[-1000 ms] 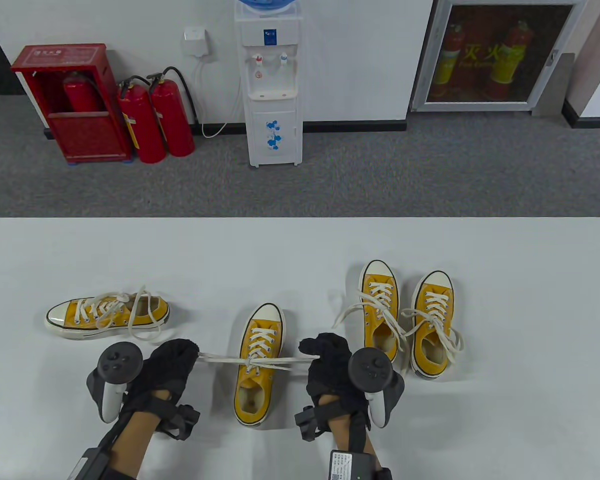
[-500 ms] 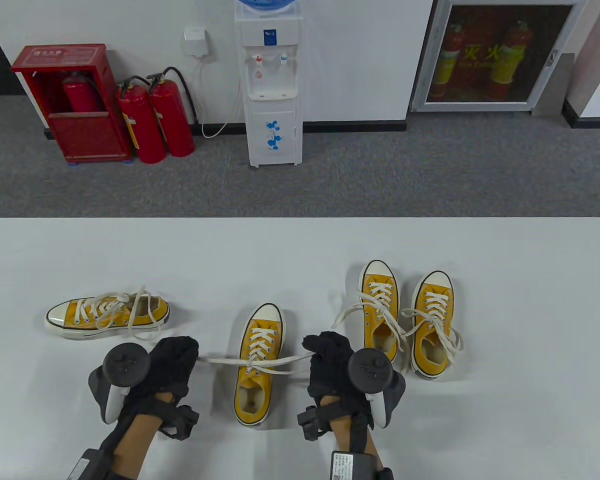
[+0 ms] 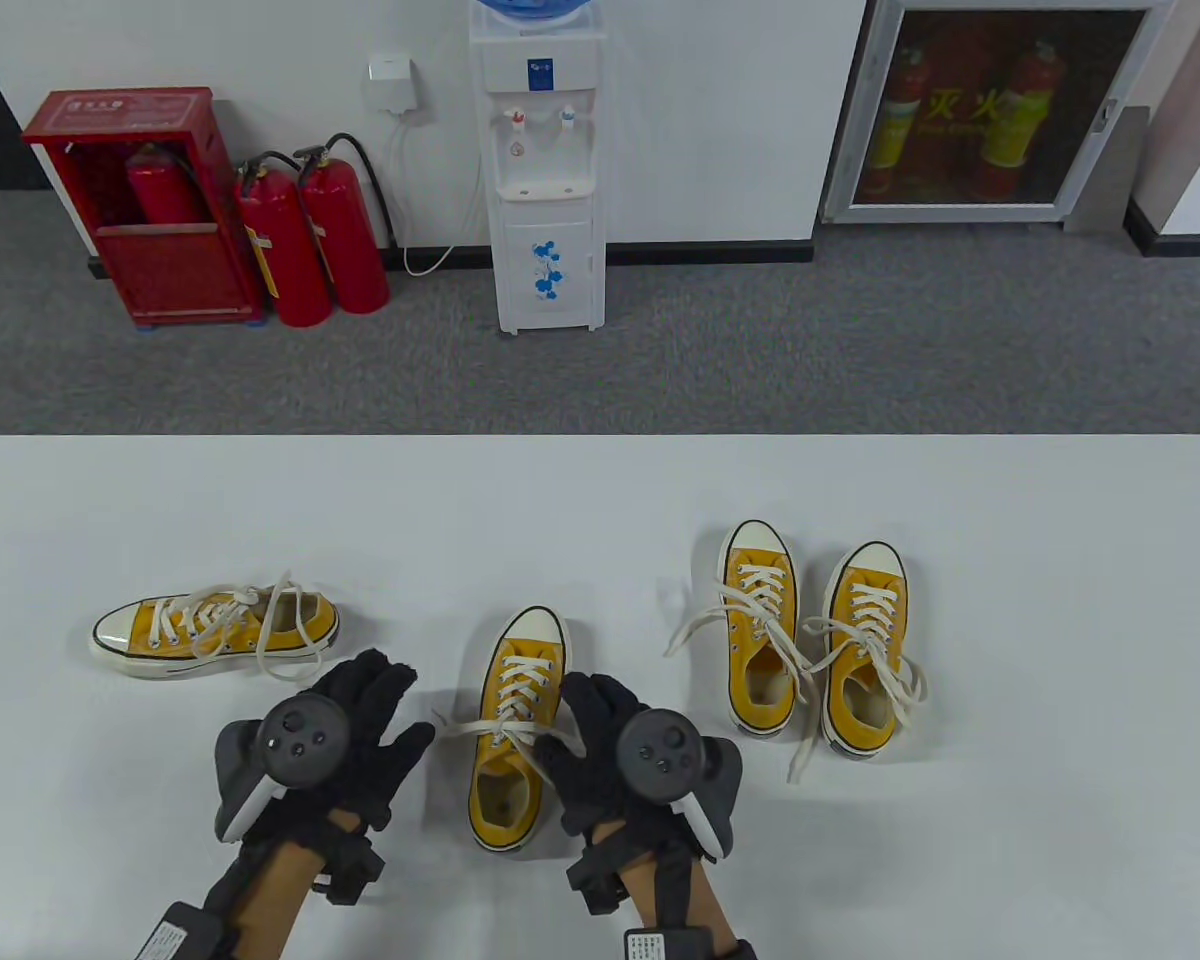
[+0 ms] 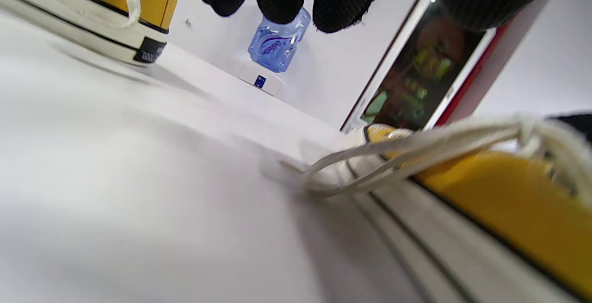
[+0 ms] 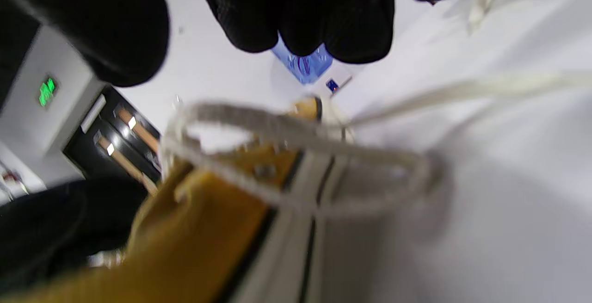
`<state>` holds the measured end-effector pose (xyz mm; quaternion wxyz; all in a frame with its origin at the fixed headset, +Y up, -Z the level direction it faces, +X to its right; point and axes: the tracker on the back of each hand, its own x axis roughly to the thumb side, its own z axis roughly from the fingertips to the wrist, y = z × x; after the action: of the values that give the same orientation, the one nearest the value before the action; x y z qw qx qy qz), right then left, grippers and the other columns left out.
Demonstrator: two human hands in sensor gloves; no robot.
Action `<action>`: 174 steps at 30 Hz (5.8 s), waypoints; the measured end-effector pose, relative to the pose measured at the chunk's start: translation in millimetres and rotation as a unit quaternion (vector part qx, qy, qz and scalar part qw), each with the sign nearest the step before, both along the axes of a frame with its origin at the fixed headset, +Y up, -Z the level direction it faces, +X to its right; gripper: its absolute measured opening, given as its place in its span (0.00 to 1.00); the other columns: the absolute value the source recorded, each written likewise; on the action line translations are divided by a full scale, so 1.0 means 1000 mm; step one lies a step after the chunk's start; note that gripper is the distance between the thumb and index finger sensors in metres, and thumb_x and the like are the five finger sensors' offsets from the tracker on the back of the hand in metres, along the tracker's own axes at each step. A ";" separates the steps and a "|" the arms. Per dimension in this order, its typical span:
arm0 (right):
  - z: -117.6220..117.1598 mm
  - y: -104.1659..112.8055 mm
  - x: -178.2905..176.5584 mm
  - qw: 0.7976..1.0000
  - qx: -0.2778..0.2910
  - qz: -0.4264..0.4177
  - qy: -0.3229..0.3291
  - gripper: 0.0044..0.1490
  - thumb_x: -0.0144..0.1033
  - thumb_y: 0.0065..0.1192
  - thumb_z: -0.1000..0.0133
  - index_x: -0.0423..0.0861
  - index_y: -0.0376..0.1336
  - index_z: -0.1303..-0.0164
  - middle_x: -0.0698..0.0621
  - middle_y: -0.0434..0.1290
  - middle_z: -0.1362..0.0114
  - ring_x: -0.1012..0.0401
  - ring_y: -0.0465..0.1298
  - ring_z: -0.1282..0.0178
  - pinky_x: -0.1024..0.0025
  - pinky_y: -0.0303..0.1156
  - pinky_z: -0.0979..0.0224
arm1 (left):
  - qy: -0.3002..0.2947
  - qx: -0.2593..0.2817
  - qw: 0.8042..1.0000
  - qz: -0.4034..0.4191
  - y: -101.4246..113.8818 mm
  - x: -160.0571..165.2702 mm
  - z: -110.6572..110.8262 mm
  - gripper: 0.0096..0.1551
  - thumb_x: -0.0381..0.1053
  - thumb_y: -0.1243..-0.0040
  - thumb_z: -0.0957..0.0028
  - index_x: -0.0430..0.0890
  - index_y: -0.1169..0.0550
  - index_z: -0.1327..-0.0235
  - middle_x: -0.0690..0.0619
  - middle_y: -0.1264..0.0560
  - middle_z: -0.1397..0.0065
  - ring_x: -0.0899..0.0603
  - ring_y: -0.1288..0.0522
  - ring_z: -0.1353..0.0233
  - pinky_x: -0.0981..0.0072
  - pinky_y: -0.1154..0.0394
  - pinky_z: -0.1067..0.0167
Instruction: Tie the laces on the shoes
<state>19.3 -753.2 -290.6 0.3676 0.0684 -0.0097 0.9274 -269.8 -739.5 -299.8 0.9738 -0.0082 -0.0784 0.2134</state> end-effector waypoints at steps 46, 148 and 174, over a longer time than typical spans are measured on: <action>-0.052 0.027 0.063 0.970 0.012 0.133 -0.204 0.37 0.32 0.65 0.50 0.45 0.62 0.27 0.48 0.75 0.35 0.61 0.83 0.73 0.64 0.80 0.60 | -0.029 -0.088 0.996 -0.001 -0.025 0.006 -0.006 0.53 0.77 0.53 0.53 0.58 0.50 0.16 0.48 0.63 0.09 0.32 0.69 0.12 0.22 0.74 0.30; 0.011 0.009 0.091 0.985 0.080 0.145 -0.050 0.53 0.68 0.59 0.53 0.52 0.54 0.19 0.50 0.48 0.13 0.40 0.49 0.12 0.26 0.35 0.23 | 0.430 -0.178 0.880 -0.096 0.000 -0.122 -0.111 0.39 0.72 0.48 0.47 0.69 0.40 0.20 0.45 0.36 0.29 0.44 0.18 0.41 0.43 0.21 0.40; 0.010 0.010 0.094 0.986 0.074 0.138 -0.060 0.50 0.64 0.59 0.51 0.51 0.56 0.20 0.49 0.48 0.13 0.40 0.51 0.12 0.26 0.36 0.23 | 0.195 0.006 0.981 0.007 0.054 -0.077 -0.067 0.33 0.52 0.41 0.47 0.56 0.32 0.25 0.49 0.21 0.51 0.54 0.09 0.61 0.47 0.14 0.50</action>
<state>113.5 -743.7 -280.9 0.2287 0.0398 -0.0906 0.9685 -347.3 -685.2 -367.1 0.9688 0.0400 0.1113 0.2177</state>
